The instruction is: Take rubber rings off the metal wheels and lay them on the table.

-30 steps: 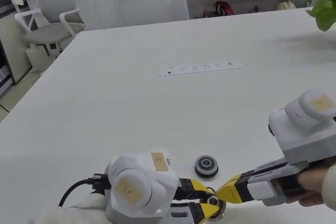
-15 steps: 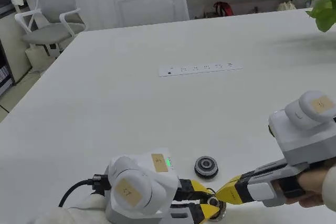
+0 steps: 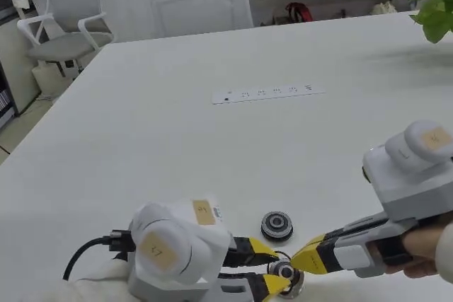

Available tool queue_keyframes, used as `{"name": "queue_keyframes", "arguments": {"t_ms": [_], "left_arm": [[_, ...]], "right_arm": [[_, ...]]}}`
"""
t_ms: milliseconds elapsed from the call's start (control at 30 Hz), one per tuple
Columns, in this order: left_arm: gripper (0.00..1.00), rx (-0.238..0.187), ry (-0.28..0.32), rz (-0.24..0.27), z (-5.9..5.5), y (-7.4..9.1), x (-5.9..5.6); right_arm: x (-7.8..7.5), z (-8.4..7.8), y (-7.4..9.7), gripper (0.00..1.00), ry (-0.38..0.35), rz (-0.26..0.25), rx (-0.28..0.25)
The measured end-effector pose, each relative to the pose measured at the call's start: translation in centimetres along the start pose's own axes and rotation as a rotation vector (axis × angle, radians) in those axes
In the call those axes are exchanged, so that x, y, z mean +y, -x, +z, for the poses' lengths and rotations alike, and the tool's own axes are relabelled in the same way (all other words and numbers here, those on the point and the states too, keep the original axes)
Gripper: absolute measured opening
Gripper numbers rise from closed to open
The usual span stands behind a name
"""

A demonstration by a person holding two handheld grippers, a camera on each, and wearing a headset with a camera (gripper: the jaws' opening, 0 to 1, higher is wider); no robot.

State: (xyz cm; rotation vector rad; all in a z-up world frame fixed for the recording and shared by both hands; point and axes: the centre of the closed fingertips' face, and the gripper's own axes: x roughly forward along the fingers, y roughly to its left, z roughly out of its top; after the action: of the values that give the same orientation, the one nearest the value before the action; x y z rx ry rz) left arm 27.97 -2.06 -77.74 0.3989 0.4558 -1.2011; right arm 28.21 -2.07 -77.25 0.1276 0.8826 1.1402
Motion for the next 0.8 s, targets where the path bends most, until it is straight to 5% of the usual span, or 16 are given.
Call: {"name": "queue_keyframes", "arguments": {"t_ms": [200, 800], "left_arm": [[0.30, -0.045, 0.042, 0.032, 1.1, 0.9, 1.0], [0.54, -0.071, 0.008, 0.064, 2.9, 3.3, 1.9]], "right_arm": [[0.1, 0.3, 0.3, 0.00, 0.010, -0.004, -0.006], [0.1, 2.9, 2.1, 0.00, 0.005, -0.017, -0.114]]}}
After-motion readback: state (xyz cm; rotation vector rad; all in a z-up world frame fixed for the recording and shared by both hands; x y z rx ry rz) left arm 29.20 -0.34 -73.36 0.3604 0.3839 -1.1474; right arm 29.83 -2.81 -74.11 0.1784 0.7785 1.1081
